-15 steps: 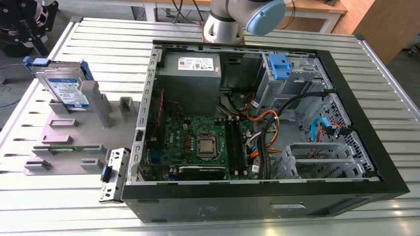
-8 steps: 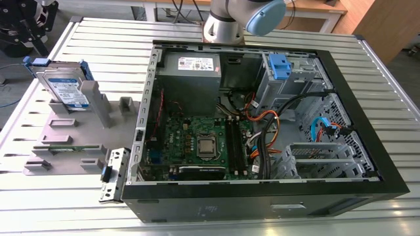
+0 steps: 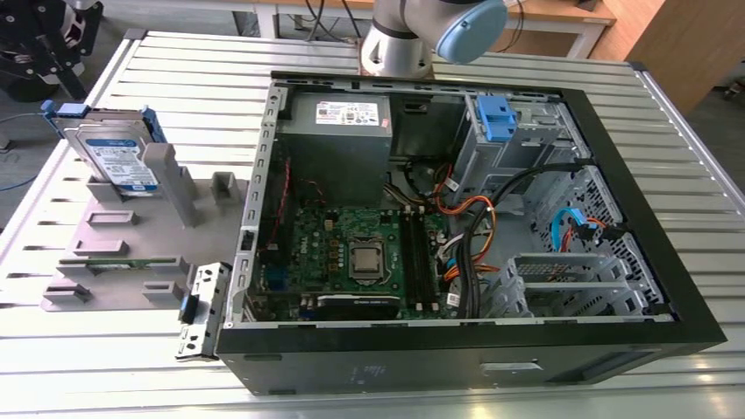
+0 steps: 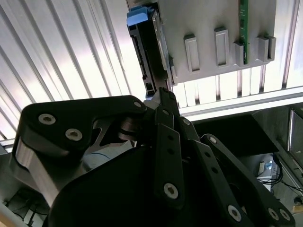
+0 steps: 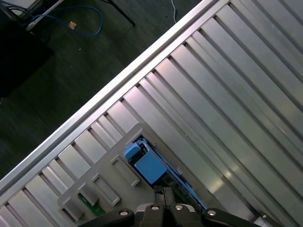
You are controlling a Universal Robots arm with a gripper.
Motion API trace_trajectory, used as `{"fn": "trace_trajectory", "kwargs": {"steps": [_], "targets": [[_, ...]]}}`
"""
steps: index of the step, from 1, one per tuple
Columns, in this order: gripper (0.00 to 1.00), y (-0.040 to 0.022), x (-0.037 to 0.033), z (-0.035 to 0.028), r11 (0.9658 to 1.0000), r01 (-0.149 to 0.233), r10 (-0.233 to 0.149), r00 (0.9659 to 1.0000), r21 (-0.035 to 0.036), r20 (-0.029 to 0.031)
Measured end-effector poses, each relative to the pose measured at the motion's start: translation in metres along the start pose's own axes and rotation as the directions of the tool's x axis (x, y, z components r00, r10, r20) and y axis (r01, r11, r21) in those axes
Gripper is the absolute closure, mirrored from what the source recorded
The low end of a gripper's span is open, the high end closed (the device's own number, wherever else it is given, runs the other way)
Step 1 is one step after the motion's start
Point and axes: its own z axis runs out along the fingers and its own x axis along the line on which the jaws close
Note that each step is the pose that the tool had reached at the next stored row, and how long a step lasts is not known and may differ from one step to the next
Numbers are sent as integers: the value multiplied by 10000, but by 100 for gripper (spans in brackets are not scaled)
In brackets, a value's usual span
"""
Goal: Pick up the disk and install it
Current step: 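Pick up the disk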
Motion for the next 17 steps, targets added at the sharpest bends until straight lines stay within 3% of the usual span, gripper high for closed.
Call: {"fn": "trace_trajectory", "kwargs": {"steps": [9,13,17], "targets": [[89,0,0,0,9966,819,-819,9966,-22,-36],[89,0,0,0,9926,1210,-1210,9926,-32,-52],[89,0,0,1,9863,1650,-1650,9863,-46,-71]]}}
